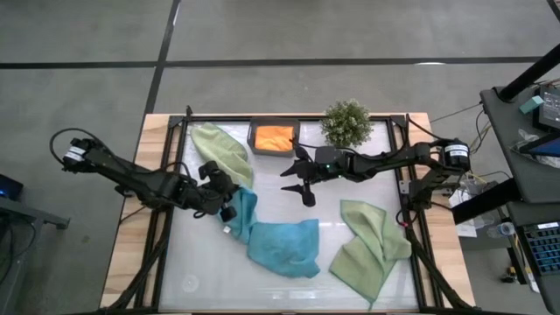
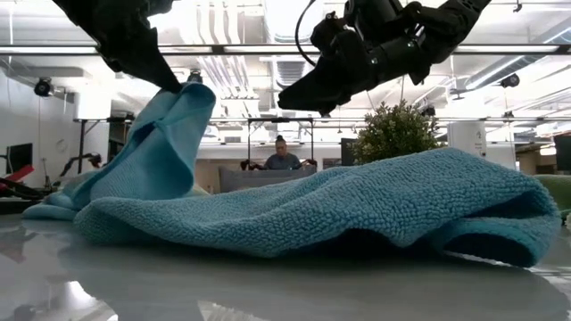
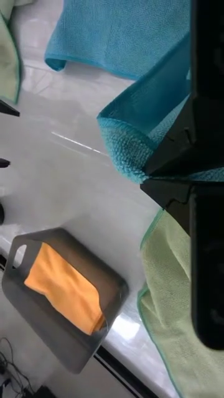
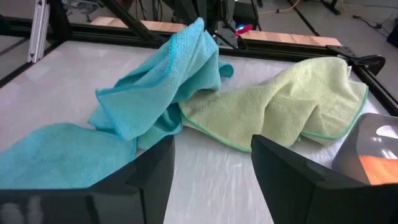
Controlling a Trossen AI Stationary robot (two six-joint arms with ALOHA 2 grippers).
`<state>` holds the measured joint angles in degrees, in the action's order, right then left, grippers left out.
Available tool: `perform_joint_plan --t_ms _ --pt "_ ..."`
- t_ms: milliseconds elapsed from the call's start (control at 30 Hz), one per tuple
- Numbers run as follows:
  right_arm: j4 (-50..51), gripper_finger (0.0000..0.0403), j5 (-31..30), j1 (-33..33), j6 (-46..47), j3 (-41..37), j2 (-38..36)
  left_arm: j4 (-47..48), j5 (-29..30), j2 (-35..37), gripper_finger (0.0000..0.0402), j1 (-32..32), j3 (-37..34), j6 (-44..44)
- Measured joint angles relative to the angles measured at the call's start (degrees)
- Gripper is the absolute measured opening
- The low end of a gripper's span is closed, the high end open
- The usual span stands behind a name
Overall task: Fold microfiber towels
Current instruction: Fold the left blue microfiber towel
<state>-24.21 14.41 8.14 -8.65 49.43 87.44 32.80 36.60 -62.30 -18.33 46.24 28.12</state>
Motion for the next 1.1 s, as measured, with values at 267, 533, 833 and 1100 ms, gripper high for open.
perform_joint_plan --t_ms 267,533,833,1100 --pt "-0.2 0.0203 0.8 -0.4 4.0 0.0 3.5 -0.7 0.1 -0.1 0.0000 0.0 0.0 0.0" --pt "-1.8 0.0190 1.1 -4.4 4.2 0.0 12.9 -0.7 3.9 -0.1 0.0000 0.0 0.0 -0.1" --pt "-1.6 0.0140 2.6 -5.1 8.1 0.0 15.3 -4.7 12.1 -0.1 0.0000 0.1 0.8 -1.5" --pt "10.8 0.0096 4.8 -5.2 6.2 0.2 16.1 -9.9 11.9 0.3 0.0000 0.1 1.1 -6.6"
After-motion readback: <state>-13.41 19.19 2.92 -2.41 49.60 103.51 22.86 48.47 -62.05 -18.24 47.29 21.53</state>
